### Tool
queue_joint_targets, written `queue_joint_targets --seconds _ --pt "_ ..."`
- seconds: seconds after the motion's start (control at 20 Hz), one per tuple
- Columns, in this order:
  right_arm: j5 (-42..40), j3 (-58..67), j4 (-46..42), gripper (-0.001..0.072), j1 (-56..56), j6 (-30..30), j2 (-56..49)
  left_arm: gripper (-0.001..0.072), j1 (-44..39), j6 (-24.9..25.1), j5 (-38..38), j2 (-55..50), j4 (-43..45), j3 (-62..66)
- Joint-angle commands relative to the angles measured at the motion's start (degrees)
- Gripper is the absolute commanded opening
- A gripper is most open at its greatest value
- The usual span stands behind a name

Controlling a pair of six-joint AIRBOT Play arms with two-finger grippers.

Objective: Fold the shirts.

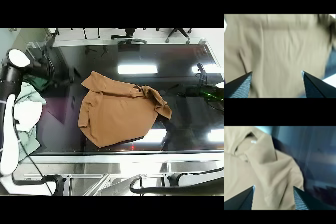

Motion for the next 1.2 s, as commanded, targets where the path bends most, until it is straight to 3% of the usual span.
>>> queue_joint_targets --seconds 0.0,0.15,0.35,0.65,0.8,0.85,0.9,0.95,1.0,1.15 --pt "5.46 0.11 -2.73 0.0553 1.44 0.83 -0.94 0.0695 -3.69 -3.28 -2.45 10.34 0.02 -20.7" --pt "5.22 0.11 -5.44 0.0553 6.51 0.59 -2.56 0.0695 -9.81 -5.75 6.27 18.01 -0.11 -41.48" --pt "-2.64 0.11 -11.21 0.0553 11.26 0.63 -4.76 0.0695 -17.73 -10.36 19.21 23.65 -3.61 -60.89" --pt "-9.68 0.13 -11.26 0.0547 11.56 0.63 -5.09 0.0695 -27.85 -10.49 42.14 21.22 -15.69 -70.55" --pt "-9.68 0.13 -11.23 0.0348 11.56 0.66 -5.09 0.0694 -29.27 -10.25 48.78 13.97 -15.32 -66.1" --pt "-9.68 0.13 -11.23 0.0274 11.56 0.66 -5.09 0.063 -28.79 -9.73 49.31 11.69 -14.86 -63.95" --pt "-9.6 0.13 -11.23 0.0103 11.56 0.72 -5.09 0.0387 -27.67 -8.13 48.63 9.66 -14.36 -61.72" --pt "-9.62 0.15 -11.23 0.0022 11.52 1.95 -5.05 0.0083 -25.86 -6.23 45.62 7.93 -12.85 -58.99" --pt "-9.55 0.17 -11.26 0.0022 11.34 2.86 -4.83 0.0015 -23.3 -4.24 41.03 6.93 -11.13 -56.19" --pt "-7.74 0.17 -11.26 0.0021 9.53 3.34 -2.23 0.0014 -14.03 -2.14 29.24 8.92 -1.57 -48.35"
